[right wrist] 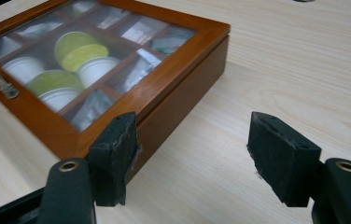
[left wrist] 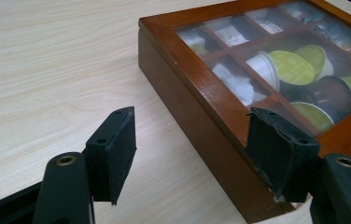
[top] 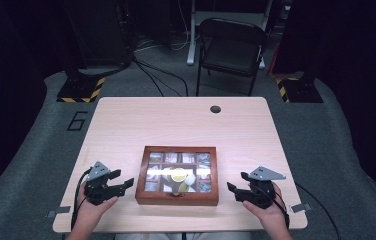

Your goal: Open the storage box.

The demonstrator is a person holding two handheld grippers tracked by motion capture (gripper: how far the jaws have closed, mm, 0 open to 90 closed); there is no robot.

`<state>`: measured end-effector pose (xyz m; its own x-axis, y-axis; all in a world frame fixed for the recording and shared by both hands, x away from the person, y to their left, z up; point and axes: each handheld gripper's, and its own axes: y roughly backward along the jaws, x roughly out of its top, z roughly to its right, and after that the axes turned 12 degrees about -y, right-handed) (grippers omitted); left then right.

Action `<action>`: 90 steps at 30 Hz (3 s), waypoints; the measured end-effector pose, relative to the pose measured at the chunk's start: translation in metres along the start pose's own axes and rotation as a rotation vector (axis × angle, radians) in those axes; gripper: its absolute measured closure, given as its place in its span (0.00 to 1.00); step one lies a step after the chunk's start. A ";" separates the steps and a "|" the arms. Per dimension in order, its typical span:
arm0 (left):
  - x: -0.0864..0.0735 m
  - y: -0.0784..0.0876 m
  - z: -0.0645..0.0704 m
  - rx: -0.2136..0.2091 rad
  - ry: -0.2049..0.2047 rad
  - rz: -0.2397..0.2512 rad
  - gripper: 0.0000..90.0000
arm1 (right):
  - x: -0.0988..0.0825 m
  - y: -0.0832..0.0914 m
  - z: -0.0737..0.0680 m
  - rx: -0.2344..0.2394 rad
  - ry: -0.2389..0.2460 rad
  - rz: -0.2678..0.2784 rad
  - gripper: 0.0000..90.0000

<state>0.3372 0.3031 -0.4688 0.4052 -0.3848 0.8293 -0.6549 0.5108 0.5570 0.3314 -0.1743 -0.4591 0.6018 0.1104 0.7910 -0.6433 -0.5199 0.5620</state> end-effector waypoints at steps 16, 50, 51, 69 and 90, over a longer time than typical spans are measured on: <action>-0.002 0.008 0.030 -0.039 -0.057 0.013 0.35 | -0.011 0.001 -0.035 0.066 0.123 -0.025 0.35; -0.007 -0.005 0.048 -0.115 -0.104 -0.044 0.34 | -0.024 -0.018 -0.050 0.103 0.163 -0.078 0.41; -0.007 -0.006 0.049 -0.121 -0.098 -0.042 0.35 | -0.024 -0.019 -0.050 0.103 0.160 -0.089 0.42; -0.009 -0.013 0.050 -0.106 -0.101 -0.066 0.40 | -0.022 -0.028 -0.040 0.134 0.140 -0.143 0.48; -0.008 -0.015 0.053 -0.101 -0.091 -0.046 0.39 | -0.020 -0.030 -0.033 0.160 0.134 -0.147 0.50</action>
<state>0.3099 0.2575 -0.4857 0.3709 -0.4755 0.7977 -0.5672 0.5641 0.6000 0.3227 -0.1334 -0.4840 0.6088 0.3004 0.7343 -0.4636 -0.6164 0.6365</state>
